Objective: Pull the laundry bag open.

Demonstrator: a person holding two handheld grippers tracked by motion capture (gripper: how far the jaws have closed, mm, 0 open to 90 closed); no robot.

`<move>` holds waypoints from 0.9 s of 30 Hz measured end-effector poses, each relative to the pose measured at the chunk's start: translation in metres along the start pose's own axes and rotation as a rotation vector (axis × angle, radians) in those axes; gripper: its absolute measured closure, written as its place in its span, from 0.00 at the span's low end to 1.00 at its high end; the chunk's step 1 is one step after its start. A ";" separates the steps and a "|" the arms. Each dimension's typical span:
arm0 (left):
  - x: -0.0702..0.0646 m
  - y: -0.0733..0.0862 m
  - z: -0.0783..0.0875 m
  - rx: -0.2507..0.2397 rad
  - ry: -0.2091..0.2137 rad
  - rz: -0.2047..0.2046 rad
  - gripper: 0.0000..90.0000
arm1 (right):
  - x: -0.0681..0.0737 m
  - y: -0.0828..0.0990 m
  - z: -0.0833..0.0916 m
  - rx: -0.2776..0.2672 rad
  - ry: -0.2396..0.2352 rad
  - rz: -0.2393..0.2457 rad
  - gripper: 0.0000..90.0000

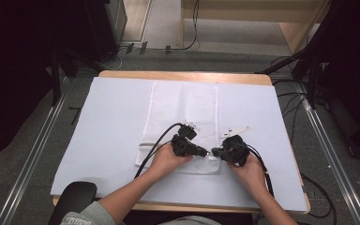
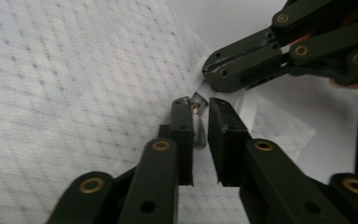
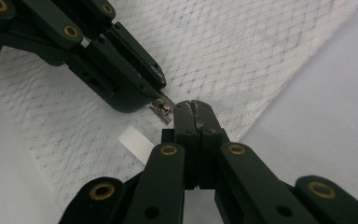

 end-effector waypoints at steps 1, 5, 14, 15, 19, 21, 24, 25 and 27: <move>-0.001 0.000 0.000 0.004 -0.007 -0.007 0.88 | 0.000 0.000 0.000 -0.005 0.001 0.007 1.00; -0.002 0.002 0.001 0.008 -0.026 0.001 0.95 | 0.001 0.000 0.000 -0.001 0.008 0.011 1.00; 0.004 -0.005 0.004 -0.015 -0.025 0.040 0.96 | 0.002 0.000 -0.001 0.003 0.014 0.035 1.00; 0.003 -0.004 0.003 -0.016 -0.023 0.043 0.96 | 0.002 0.000 -0.001 0.003 0.016 0.035 1.00; 0.001 -0.001 -0.001 -0.005 -0.027 0.037 0.96 | 0.002 0.000 -0.001 0.004 0.015 0.032 1.00; 0.000 -0.001 -0.002 -0.013 -0.029 0.042 0.96 | 0.003 -0.001 -0.001 0.005 0.017 0.032 1.00; 0.001 -0.001 -0.002 -0.009 -0.025 0.044 0.97 | 0.003 -0.001 -0.001 0.005 0.019 0.033 1.00; 0.001 -0.001 -0.002 -0.009 -0.025 0.044 0.97 | 0.003 -0.001 -0.001 0.007 0.019 0.035 1.00; 0.003 -0.002 0.000 -0.003 -0.014 0.062 0.98 | 0.003 -0.001 -0.001 0.009 0.024 0.035 1.00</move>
Point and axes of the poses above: each handheld gripper's, and its own axes: z roughly backward along the jaws, y roughly out of its underside, x roughly to its left, the point moved 6 cm from there along -z, roughly forward along the jaws, and after that the axes turned 13 degrees about -x, right-handed, at the moved point
